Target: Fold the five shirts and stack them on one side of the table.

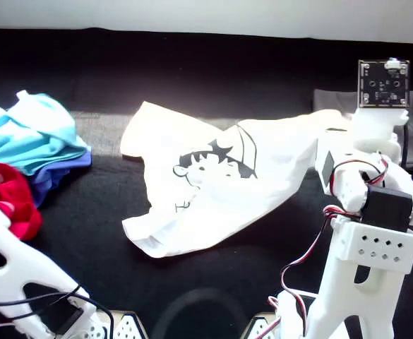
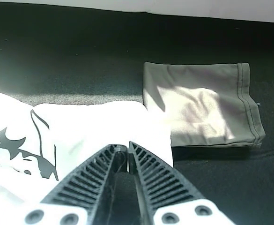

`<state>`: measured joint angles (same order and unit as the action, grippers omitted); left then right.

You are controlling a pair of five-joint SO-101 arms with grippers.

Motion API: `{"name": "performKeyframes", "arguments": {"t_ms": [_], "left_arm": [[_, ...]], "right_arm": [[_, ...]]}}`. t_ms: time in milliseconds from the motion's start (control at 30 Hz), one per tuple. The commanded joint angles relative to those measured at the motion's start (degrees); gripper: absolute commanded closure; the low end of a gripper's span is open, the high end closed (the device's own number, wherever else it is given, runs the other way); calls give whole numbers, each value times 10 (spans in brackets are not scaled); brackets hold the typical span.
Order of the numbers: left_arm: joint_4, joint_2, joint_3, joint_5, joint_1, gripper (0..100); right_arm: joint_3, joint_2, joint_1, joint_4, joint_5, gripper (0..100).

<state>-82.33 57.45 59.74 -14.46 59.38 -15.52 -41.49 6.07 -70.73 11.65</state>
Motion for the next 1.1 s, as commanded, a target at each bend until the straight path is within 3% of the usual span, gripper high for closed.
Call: {"name": "performKeyframes", "arguments": {"t_ms": [0, 133, 300, 533, 667, 833, 967, 1067], "left_arm": [[-25, -89, 12, -4, 45, 808], [-98, -167, 12, -3, 34, 808], [-190, -256, 7, -2, -49, 808], [-194, -417, -22, -2, -155, 808], [-194, -553, -175, -2, -213, 808], [-193, -678, -505, -2, -340, 808], [-152, -691, -698, -3, -461, 808], [-91, -678, -781, -4, -526, 808]], "right_arm": [[30, -21, -9, 2, 5, 992], [30, -21, -7, 2, 5, 992], [30, -21, -7, 1, 5, 992], [28, -21, -8, -1, 5, 992], [29, -21, -9, -2, 5, 992], [71, -20, -7, -47, 5, 961], [95, -20, -7, -62, 4, 855], [95, -20, -7, -62, 4, 831]]}}
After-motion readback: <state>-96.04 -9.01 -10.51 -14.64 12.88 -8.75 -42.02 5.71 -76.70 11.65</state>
